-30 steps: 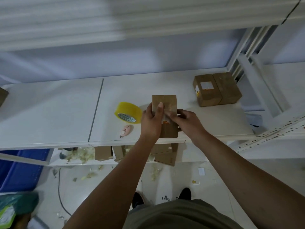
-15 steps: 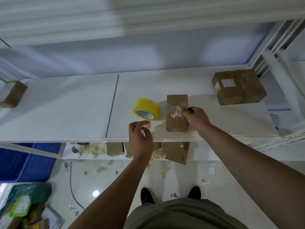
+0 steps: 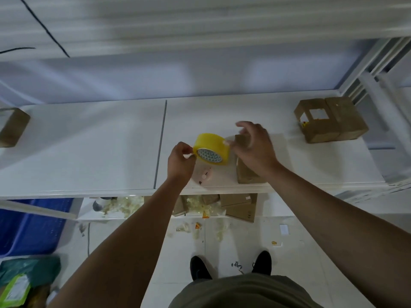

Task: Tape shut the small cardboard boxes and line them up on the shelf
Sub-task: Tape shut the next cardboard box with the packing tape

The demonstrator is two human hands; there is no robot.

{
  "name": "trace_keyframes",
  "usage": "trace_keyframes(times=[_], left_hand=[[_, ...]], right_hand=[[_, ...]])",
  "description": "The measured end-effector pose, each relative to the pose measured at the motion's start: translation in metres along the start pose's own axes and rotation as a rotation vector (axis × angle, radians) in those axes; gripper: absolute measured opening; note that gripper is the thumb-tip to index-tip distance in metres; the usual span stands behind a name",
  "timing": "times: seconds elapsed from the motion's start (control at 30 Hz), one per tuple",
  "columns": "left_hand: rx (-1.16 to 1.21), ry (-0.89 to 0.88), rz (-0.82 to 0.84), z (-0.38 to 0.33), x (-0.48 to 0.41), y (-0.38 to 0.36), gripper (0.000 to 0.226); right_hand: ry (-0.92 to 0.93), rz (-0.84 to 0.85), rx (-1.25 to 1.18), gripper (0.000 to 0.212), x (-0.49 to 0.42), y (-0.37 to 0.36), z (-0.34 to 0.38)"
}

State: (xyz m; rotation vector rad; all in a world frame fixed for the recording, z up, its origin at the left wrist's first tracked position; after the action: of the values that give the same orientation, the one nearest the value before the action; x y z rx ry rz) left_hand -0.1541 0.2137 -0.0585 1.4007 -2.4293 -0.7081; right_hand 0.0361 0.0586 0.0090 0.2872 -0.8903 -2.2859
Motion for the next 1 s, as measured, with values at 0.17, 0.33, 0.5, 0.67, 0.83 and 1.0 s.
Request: trace_keyframes(times=[0.17, 0.33, 0.5, 0.67, 0.83, 1.0], left_hand=[[-0.186, -0.057, 0.222, 0.020, -0.011, -0.007, 0.076], [-0.227, -0.093, 0.206, 0.032, -0.010, -0.013, 0.099], [-0.262, -0.122, 0.198, 0.032, -0.009, -0.017, 0.103], [-0.271, -0.072, 0.180, 0.036, -0.008, -0.018, 0.111], [-0.085, 0.059, 0.165, 0.037, -0.013, -0.011, 0.103], [0.420, 0.144, -0.255, 0.019, 0.000, 0.019, 0.041]], right_hand=[[-0.070, 0.422, 0.187, 0.078, -0.011, -0.057, 0.035], [-0.160, 0.305, 0.130, 0.033, -0.014, -0.070, 0.041], [-0.157, 0.187, 0.057, 0.037, -0.003, -0.067, 0.053], [-0.038, 0.069, -0.034, 0.040, -0.022, -0.042, 0.118], [-0.105, 0.184, -0.159, 0.034, -0.045, -0.009, 0.132], [-0.109, 0.249, -0.262, 0.038, -0.039, 0.012, 0.109]])
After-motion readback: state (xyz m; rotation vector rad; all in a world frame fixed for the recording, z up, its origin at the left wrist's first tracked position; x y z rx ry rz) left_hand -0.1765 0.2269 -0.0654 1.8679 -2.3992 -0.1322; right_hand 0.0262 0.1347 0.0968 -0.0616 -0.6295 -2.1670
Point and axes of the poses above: each hand's wrist, its own x-axis away from the middle knuckle, its own y-axis out of the back of the hand, z = x × y, the point moved 5 cm from there along -x, towards the middle knuckle, and after that the axes turned 10 degrees about -y, right-handed, at the moved point
